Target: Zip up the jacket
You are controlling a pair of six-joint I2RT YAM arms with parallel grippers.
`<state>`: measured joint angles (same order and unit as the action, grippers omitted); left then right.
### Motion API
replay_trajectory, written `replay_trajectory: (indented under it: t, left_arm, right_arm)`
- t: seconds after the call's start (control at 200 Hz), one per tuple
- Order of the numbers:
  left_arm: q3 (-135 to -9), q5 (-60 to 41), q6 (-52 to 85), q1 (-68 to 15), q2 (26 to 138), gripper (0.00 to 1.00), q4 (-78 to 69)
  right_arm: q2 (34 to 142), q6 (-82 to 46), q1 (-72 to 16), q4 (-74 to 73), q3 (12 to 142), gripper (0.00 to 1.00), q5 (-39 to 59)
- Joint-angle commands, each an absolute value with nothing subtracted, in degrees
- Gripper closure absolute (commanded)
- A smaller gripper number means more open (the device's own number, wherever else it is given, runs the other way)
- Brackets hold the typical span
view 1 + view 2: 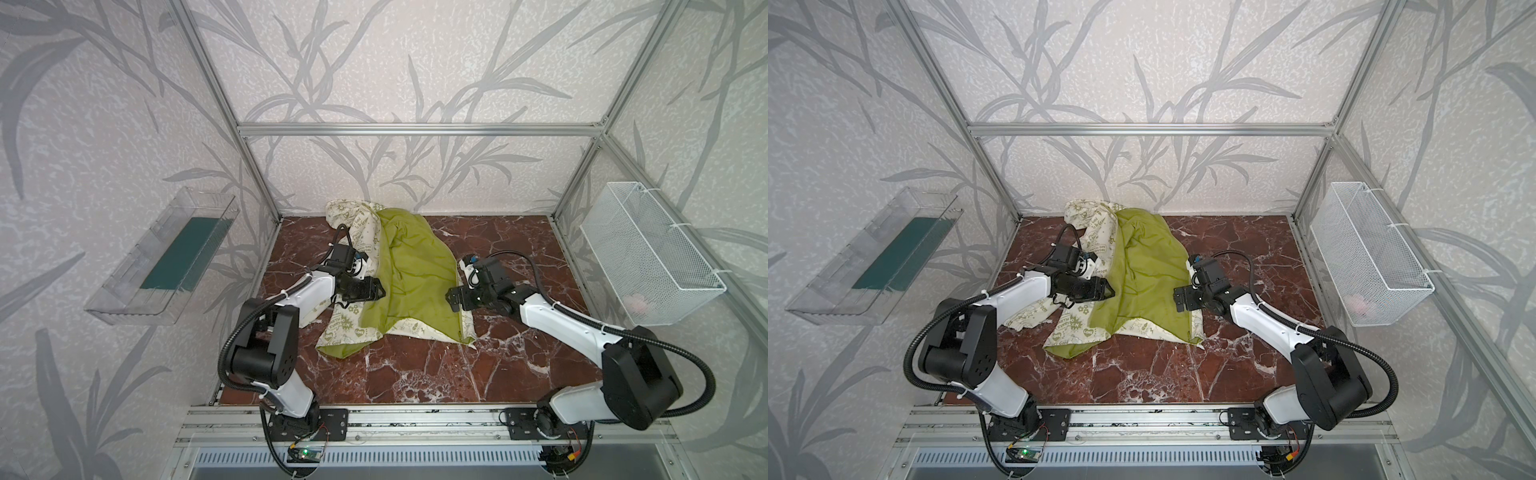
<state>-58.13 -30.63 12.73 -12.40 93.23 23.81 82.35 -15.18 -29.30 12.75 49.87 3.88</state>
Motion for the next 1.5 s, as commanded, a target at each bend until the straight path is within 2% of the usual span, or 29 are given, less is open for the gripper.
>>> replay_trajectory:
  t: [0.0, 0.14, 0.27, 0.425, 0.48, 0.545, 0.775, 0.865, 0.955, 1.125, 1.275, 1.495]
  left_arm:
    - [-57.9, -31.8, 12.9, -13.0, 91.5, 0.46, 24.5]
    - [-57.6, -33.9, 15.4, -13.9, 91.5, 0.67, 22.2]
    - [-58.9, -34.4, 17.0, -16.6, 92.2, 0.79, 21.8]
    - [-61.7, -32.9, 17.9, -20.5, 94.0, 0.81, 23.2]
    - [-62.5, -32.7, 18.3, -21.8, 94.9, 0.74, 23.4]
    - [-63.3, -32.5, 18.5, -23.2, 96.1, 0.58, 23.5]
    - [-65.8, -34.5, 21.6, -26.2, 99.5, 0.48, 20.4]
    - [-67.3, -32.7, 22.2, -26.4, 100.0, 0.36, 21.1]
    - [-69.4, -26.6, 21.4, -26.4, 100.2, 0.3, 25.4]
    - [-71.8, -23.2, 19.1, -26.3, 101.0, 0.28, 29.2]
    - [-79.1, -14.7, 15.5, -26.3, 104.6, 0.26, 39.4]
    - [-87.3, -12.1, 13.5, -26.5, 109.4, 0.26, 44.5]
  right_arm:
    - [83.3, -16.1, -30.0, 13.6, 52.0, 0.01, 4.6]
    - [83.9, -16.7, -30.3, 13.4, 52.3, 0.01, 4.9]
    - [83.9, -16.6, -30.4, 13.7, 52.5, 0.01, 4.9]
    - [83.5, -16.4, -30.4, 14.0, 52.3, 0.01, 4.5]
    - [83.6, -16.4, -30.4, 14.2, 52.1, 0.01, 4.5]
    - [83.7, -16.6, -30.5, 14.4, 52.1, 0.01, 4.6]
    - [83.4, -17.7, -30.5, 14.7, 51.6, 0.01, 4.8]
    - [83.0, -17.8, -30.6, 15.1, 51.3, 0.01, 4.3]
    - [82.5, -18.2, -30.6, 15.3, 50.9, 0.01, 3.3]
    - [82.2, -18.6, -30.6, 15.7, 50.6, 0.01, 2.2]
    - [82.4, -18.4, -30.6, 16.1, 50.7, 0.01, 2.4]
    - [82.1, -17.4, -30.6, 16.7, 51.1, 0.01, 1.2]
